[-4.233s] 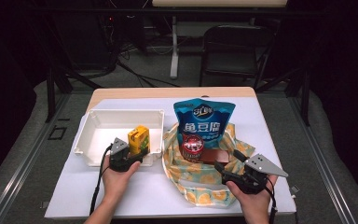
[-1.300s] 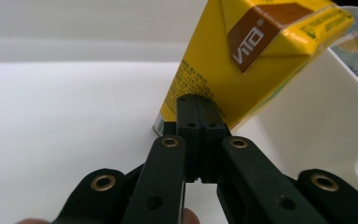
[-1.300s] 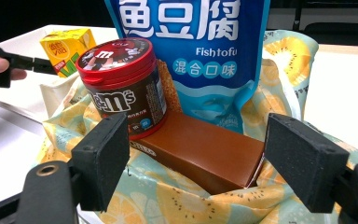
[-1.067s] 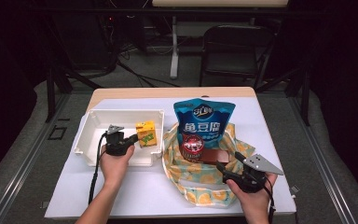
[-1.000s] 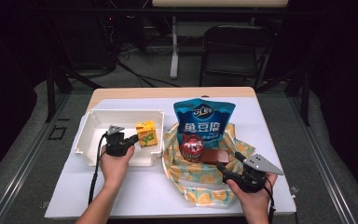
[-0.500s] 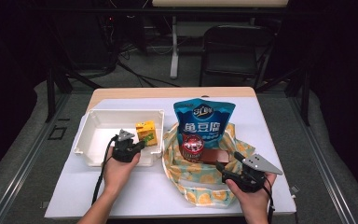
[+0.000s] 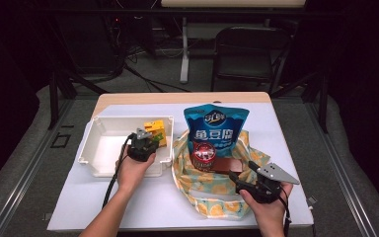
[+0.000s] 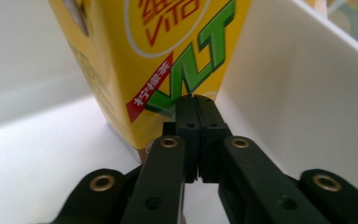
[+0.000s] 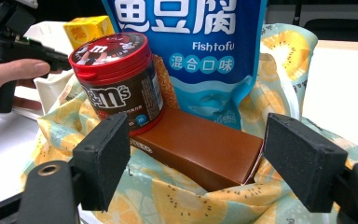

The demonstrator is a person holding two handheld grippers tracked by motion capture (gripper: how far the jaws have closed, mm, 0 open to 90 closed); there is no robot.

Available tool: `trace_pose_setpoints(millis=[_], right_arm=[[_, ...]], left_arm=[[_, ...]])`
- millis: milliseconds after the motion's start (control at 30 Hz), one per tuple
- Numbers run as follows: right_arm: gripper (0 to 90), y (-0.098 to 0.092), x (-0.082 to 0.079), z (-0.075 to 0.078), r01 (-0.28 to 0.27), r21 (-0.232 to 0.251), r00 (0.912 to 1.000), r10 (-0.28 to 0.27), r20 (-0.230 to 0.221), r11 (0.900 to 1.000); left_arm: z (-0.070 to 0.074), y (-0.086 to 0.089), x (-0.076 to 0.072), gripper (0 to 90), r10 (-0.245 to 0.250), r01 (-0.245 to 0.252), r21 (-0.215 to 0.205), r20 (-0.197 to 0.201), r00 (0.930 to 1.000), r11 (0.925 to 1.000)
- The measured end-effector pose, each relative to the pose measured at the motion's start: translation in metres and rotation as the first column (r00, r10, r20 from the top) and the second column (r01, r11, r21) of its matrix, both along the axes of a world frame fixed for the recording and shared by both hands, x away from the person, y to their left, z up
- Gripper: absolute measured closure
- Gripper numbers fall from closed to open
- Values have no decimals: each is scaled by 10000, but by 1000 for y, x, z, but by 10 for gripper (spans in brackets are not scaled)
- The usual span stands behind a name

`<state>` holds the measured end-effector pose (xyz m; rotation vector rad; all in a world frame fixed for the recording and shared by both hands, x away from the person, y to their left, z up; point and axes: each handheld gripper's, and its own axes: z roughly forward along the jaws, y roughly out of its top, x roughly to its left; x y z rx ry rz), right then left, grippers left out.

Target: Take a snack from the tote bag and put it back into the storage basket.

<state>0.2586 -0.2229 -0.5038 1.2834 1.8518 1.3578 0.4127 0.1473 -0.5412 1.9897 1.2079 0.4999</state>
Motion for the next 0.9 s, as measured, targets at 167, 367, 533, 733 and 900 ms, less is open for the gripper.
trace_pose_setpoints(millis=[167,367,533,733,900], right_arm=[[231,-1,0,-1,-36,-87,10000,36,-82,10000],[233,-1,0,-1,-29,-108,9999,28,-96,9999],[234,-1,0,-1,-21,-141,10000,20,-81,9999],[235,-2,0,0,38,-76,10000,-39,-59,10000],[234,-2,0,0,35,-77,10000,-35,-53,10000]], left_arm=[[0,7,10,891,342,-409,-765,-873,9956,9962],[-1,12,14,900,640,-807,-1491,-1133,9915,9855],[13,18,3,869,530,-649,-1623,-763,9957,9846],[20,44,7,895,1579,-1668,-1961,-605,9856,9663],[8,45,15,896,1701,-1881,-2467,-925,9811,9507]])
